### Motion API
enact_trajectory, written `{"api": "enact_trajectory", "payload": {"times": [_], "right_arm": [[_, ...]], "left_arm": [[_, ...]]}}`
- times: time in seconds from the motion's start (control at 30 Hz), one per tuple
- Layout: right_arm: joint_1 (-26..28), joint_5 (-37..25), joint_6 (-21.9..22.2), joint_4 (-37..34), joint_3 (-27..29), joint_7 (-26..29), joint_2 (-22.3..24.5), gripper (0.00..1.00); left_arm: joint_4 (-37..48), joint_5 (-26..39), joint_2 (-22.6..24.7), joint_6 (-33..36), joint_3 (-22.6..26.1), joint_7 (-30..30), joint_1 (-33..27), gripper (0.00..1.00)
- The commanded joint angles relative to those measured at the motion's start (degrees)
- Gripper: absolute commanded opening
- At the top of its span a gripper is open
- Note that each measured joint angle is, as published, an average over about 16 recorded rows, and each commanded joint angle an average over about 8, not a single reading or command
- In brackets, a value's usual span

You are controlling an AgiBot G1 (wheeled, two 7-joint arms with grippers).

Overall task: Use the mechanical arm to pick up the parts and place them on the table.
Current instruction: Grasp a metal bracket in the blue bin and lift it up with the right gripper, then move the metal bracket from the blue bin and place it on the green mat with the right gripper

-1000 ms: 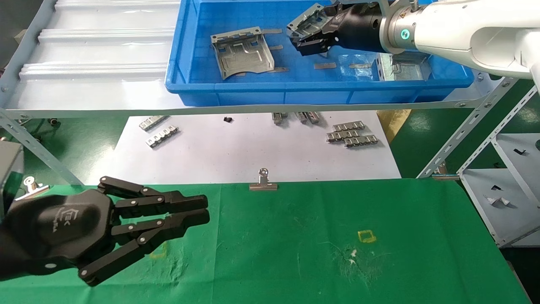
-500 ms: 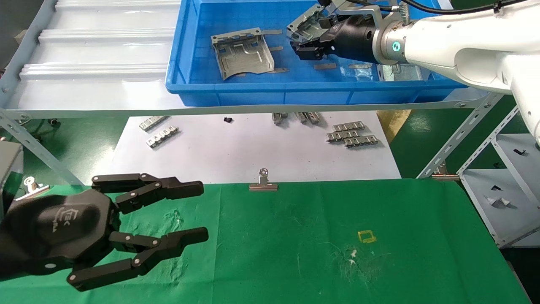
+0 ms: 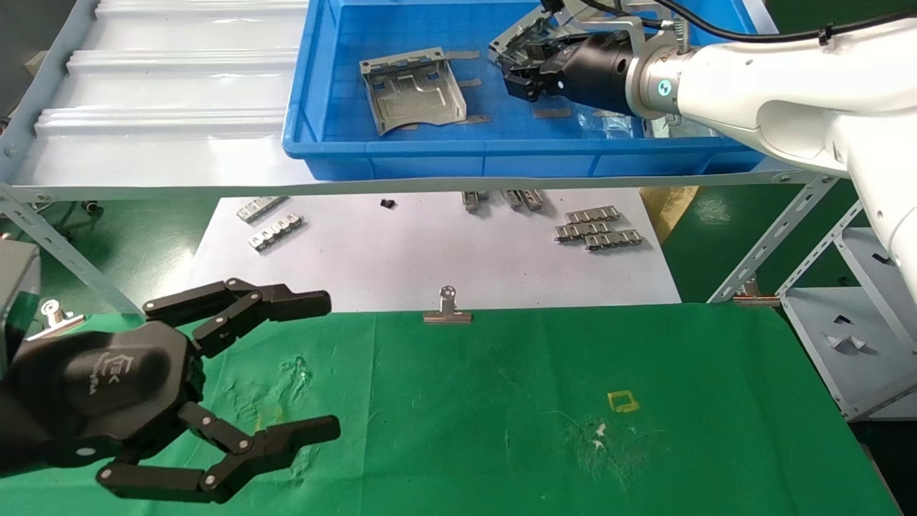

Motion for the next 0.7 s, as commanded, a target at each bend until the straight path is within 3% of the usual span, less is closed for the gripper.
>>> {"api": "enact_trajectory", "payload": {"times": [0.03,0.7], "right_arm": [[-0.2,0.3,0.3,0.3,-0.4,0.4,0.0,0.00],[0.0,4.0,0.6,2.2,-4.1,-0.1,0.3,0.00]], "left_arm": [[0.0,0.0,0.0,0.0,0.0,0.0,0.0,1.00],[0.0,0.0,0.0,0.0,0.0,0.0,0.0,1.00]]}}
